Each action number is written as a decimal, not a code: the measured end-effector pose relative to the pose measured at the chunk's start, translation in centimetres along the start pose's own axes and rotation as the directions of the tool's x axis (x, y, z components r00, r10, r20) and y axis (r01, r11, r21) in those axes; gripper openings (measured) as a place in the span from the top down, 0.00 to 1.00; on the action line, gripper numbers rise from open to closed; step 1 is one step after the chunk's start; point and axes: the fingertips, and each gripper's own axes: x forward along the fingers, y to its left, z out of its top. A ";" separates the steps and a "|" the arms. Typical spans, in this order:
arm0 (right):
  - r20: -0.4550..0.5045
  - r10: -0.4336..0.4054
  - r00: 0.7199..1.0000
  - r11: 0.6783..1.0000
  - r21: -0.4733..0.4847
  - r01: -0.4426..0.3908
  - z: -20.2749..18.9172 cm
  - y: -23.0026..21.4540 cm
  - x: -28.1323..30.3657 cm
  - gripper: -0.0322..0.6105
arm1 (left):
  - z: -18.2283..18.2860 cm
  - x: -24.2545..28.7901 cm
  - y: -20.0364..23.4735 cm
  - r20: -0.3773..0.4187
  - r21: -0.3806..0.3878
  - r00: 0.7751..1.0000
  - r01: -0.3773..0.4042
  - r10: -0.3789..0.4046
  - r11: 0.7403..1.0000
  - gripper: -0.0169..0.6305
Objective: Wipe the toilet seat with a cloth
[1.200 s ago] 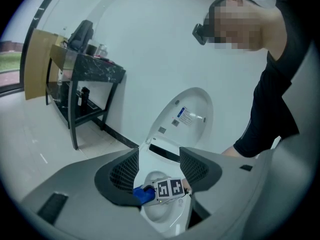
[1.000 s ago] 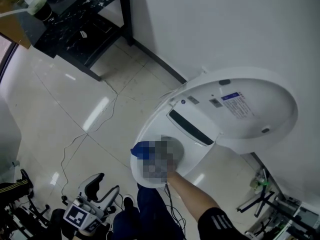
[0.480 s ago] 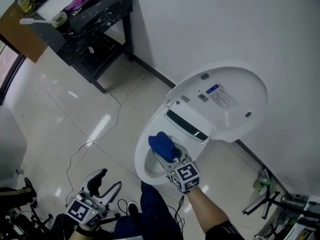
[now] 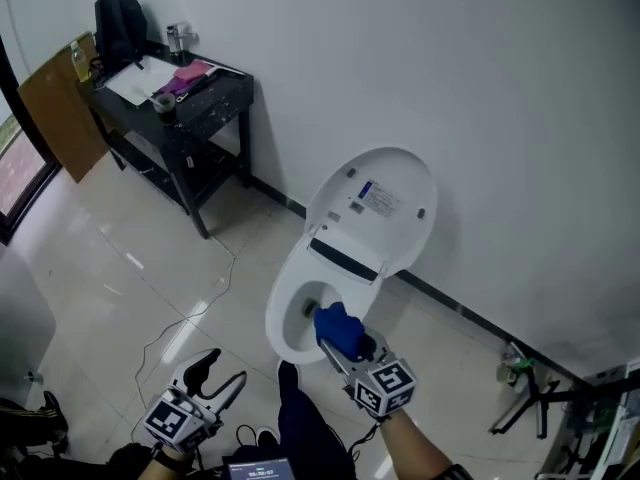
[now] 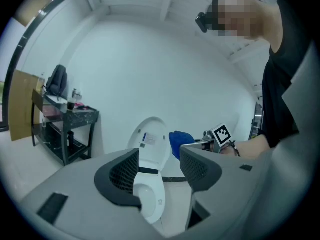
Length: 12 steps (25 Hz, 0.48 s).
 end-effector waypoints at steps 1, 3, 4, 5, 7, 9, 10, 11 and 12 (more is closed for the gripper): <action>0.009 -0.015 1.000 1.000 -0.003 0.015 0.4 1.6 -2.4 0.57 | 0.6 -1.6 -1.4 0.011 0.012 1.000 0.015 -0.015 1.000 0.57; 0.028 -0.039 0.999 0.999 -0.006 0.039 1.1 4.8 -6.8 0.57 | 1.8 -4.6 -4.1 0.038 0.035 0.998 0.044 -0.045 0.998 0.57; 0.034 -0.045 0.998 0.999 -0.007 0.045 1.2 6.5 -8.8 0.57 | 2.3 -6.3 -5.4 0.052 0.044 0.997 0.056 -0.058 0.997 0.57; 0.037 -0.048 0.998 0.999 -0.010 0.049 1.1 8.3 -10.8 0.57 | 2.6 -8.0 -6.7 0.064 0.052 0.996 0.065 -0.068 0.997 0.57; 0.043 -0.056 0.998 0.998 -0.022 0.057 1.0 11.7 -14.4 0.57 | 2.8 -11.2 -8.9 0.082 0.062 0.993 0.079 -0.084 0.995 0.57; 0.055 -0.062 0.997 0.998 -0.030 0.064 1.3 14.5 -17.3 0.57 | 2.9 -13.9 -10.6 0.094 0.066 0.991 0.091 -0.097 0.994 0.57; 0.062 -0.063 0.996 0.997 -0.031 0.065 1.5 15.7 -18.5 0.57 | 2.9 -14.9 -11.3 0.095 0.070 0.990 0.095 -0.101 0.993 0.57; 0.068 -0.062 0.996 0.997 -0.032 0.064 1.5 16.8 -19.7 0.57 | 2.8 -15.8 -11.9 0.093 0.077 0.990 0.096 -0.103 0.992 0.57; 0.072 -0.062 0.995 0.997 -0.033 0.064 1.5 17.7 -20.7 0.57 | 2.7 -16.4 -12.5 0.091 0.084 0.991 0.095 -0.102 0.992 0.57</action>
